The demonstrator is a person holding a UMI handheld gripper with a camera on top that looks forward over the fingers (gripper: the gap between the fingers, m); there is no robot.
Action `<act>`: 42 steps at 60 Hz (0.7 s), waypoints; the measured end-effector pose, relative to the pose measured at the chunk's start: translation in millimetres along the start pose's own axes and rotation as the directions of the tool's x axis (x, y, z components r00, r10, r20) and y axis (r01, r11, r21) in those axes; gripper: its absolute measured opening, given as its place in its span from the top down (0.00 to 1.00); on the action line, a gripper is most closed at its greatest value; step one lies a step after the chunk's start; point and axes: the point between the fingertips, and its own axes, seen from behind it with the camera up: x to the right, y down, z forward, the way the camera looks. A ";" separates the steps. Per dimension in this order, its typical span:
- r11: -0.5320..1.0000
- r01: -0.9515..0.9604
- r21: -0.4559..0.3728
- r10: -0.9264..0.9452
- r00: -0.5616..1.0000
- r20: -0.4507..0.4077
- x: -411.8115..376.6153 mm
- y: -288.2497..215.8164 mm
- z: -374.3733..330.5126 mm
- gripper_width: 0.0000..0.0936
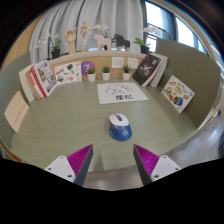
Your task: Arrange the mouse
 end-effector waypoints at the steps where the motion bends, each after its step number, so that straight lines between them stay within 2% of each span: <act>1: 1.000 0.004 -0.008 -0.004 1.000 0.000 7.1 3.0 2.8 0.14; 12: 1.000 0.008 -0.024 -0.007 0.999 0.051 41.4 -0.5 37.3 0.14; 23: 0.998 0.060 -0.012 -0.057 0.989 0.133 25.4 -32.9 79.6 0.14; 32: 0.995 0.092 -0.027 -0.086 0.980 0.178 8.8 -40.0 108.5 0.15; 37: 0.992 0.122 -0.035 -0.113 0.977 0.180 10.3 -38.8 118.4 0.21; 42: 0.992 0.126 -0.015 -0.121 0.975 0.188 9.1 -42.8 122.4 0.34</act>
